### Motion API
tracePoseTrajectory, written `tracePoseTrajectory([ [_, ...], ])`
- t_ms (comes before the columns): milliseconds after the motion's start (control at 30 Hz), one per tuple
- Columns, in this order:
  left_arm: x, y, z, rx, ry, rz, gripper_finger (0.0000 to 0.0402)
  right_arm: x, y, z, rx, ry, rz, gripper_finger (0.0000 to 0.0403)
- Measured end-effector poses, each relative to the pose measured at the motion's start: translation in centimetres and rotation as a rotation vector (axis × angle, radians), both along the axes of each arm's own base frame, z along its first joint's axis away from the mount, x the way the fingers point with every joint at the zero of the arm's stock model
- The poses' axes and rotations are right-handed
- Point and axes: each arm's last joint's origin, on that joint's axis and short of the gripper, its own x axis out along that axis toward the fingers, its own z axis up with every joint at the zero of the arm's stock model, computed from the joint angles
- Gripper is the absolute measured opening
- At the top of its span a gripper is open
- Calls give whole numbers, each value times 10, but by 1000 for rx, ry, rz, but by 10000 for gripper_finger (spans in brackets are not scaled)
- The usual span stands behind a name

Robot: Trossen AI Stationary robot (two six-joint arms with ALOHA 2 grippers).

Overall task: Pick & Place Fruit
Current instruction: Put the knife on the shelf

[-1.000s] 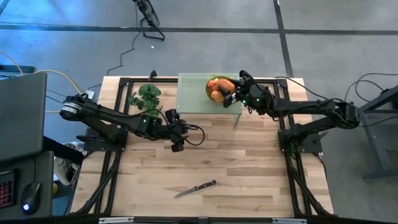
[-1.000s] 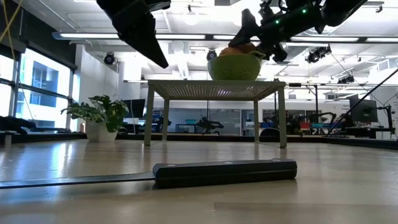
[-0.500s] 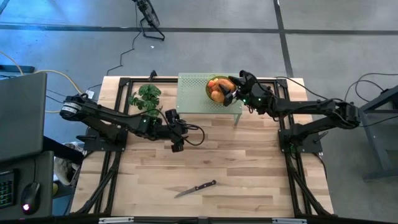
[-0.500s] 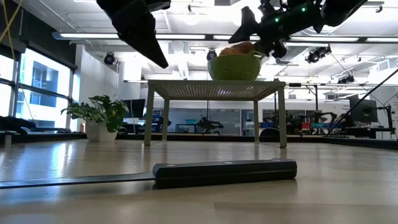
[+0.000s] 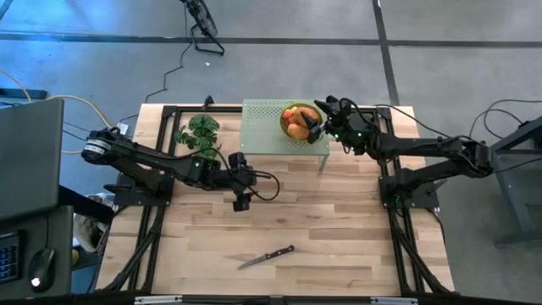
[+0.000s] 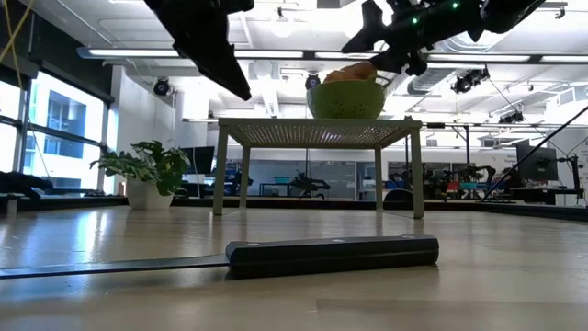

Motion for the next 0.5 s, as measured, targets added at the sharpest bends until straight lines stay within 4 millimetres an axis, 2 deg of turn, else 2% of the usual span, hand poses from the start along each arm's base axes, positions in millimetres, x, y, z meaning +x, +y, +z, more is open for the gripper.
tracePoseTrajectory([
  [200,3,-3,2,-65,-25,-69,312,-8,6,11,-31,-25,13,308],
  [500,9,-14,0,-125,-60,-96,312,-26,37,24,-64,44,126,309],
])
